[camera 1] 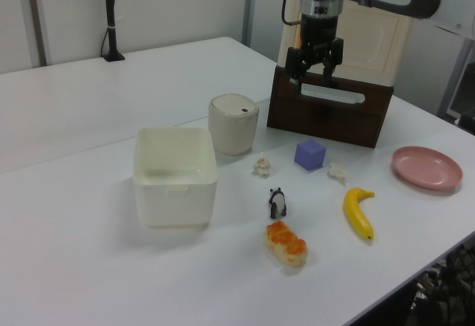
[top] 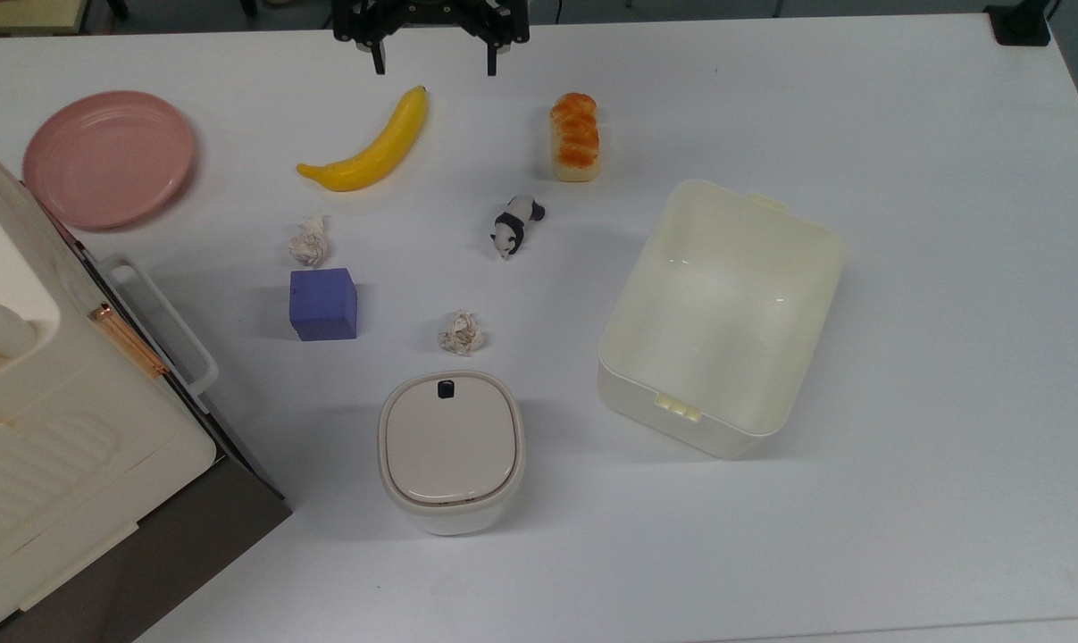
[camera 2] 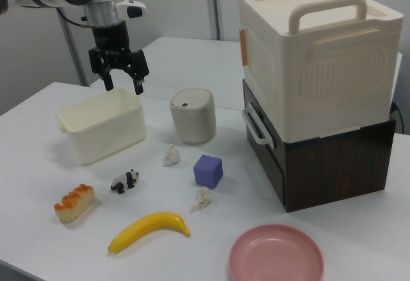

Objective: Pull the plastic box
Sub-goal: 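Lower the gripper into the cream plastic box near its rim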

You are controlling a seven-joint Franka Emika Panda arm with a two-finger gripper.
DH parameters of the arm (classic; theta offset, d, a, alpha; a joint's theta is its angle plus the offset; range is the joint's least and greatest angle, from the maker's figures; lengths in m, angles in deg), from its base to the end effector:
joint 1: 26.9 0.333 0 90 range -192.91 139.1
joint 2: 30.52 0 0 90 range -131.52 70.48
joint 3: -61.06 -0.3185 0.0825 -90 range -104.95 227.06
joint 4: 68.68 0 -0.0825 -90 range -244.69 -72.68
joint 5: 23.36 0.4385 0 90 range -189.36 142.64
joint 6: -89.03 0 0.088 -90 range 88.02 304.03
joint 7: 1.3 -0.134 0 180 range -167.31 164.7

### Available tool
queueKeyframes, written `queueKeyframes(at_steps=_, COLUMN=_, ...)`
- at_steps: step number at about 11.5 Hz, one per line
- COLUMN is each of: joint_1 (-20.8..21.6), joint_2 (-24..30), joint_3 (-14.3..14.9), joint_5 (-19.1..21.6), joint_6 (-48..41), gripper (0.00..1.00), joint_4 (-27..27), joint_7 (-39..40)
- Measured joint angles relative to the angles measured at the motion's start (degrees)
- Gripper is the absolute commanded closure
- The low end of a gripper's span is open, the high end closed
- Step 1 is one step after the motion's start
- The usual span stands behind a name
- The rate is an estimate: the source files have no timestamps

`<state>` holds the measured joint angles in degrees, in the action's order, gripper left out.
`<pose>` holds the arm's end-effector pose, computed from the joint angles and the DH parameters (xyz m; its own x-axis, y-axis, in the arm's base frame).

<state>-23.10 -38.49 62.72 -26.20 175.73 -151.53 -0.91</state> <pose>0.6434 0.0183 0.5735 0.9965 0.0412 -0.0721 0.0451 -0.9976 0.0531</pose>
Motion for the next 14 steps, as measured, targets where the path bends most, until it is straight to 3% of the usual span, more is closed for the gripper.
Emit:
queueKeyframes(at_steps=5, joint_1=0.25, joint_2=-1.42, joint_3=-0.99, joint_5=5.27, joint_6=3.38, gripper=0.00, joint_4=-0.04, joint_7=9.47)
queueKeyframes(at_steps=8, joint_1=0.48, joint_2=-3.46, joint_3=-5.59, joint_5=5.46, joint_6=6.63, gripper=0.00, joint_4=-0.13, joint_7=19.34)
queueKeyframes(at_steps=11, joint_1=2.27, joint_2=-5.99, joint_3=-6.48, joint_5=5.45, joint_6=14.56, gripper=0.00, joint_4=-0.25, joint_7=28.51)
queueKeyframes(at_steps=14, joint_1=5.12, joint_2=-9.91, joint_3=-6.55, joint_5=3.39, joint_6=22.58, gripper=0.00, joint_4=-0.31, joint_7=30.61)
